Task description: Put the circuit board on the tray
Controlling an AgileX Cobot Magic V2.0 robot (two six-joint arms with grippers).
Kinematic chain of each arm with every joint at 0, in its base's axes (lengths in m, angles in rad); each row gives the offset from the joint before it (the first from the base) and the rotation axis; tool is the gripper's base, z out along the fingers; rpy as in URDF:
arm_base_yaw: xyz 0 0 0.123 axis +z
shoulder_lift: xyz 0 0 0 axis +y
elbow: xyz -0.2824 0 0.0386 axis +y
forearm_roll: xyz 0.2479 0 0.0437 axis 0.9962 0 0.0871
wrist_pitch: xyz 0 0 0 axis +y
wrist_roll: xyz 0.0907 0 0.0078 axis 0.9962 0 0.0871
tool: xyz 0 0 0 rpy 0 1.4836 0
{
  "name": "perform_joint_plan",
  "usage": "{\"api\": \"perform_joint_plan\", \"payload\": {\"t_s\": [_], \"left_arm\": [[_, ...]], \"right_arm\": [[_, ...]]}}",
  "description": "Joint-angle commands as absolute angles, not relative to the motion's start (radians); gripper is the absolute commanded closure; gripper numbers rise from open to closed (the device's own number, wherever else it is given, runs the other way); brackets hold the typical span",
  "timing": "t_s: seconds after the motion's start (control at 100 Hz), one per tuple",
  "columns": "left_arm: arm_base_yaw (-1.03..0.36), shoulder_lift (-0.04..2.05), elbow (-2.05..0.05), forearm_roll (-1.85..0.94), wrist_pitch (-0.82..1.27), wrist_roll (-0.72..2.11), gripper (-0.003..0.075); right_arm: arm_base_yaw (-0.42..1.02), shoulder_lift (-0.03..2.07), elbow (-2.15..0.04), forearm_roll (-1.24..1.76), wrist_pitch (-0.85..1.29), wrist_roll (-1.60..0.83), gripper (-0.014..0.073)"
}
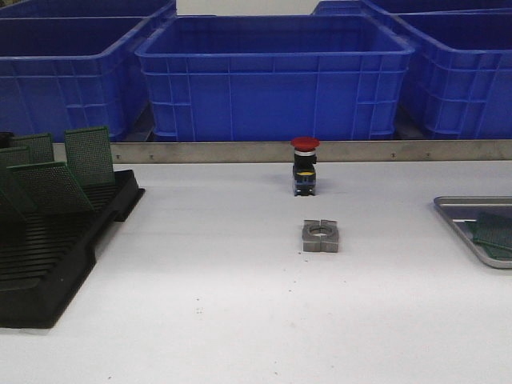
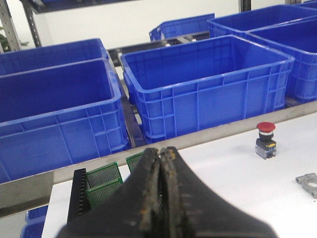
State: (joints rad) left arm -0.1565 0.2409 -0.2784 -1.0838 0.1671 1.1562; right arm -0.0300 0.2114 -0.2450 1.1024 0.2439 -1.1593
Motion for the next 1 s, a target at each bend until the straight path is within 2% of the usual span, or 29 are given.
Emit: {"api": "perform_joint_plan", "payload": {"t_s": [0.0,0.2,0.99], "left_arm": [[-0.153,0.172,-0.265,-1.111,0.117,1.144,0.0737],[-0.153,0.075,-0.234,-1.111,0.090,1.144,0.0737],[-0.153,0.075,-0.231,-1.111,0.088,1.144,0.0737]], "right_arm": [[-0.030,0.176,-0.248,1.124,0.227,-1.168,0.0653],[-0.030,0.158,-0.239,1.124,0.224,-1.168,0.0653],[-0.030,0.158,-0.239,1.124,0.223,-1.168,0.0653]]}}
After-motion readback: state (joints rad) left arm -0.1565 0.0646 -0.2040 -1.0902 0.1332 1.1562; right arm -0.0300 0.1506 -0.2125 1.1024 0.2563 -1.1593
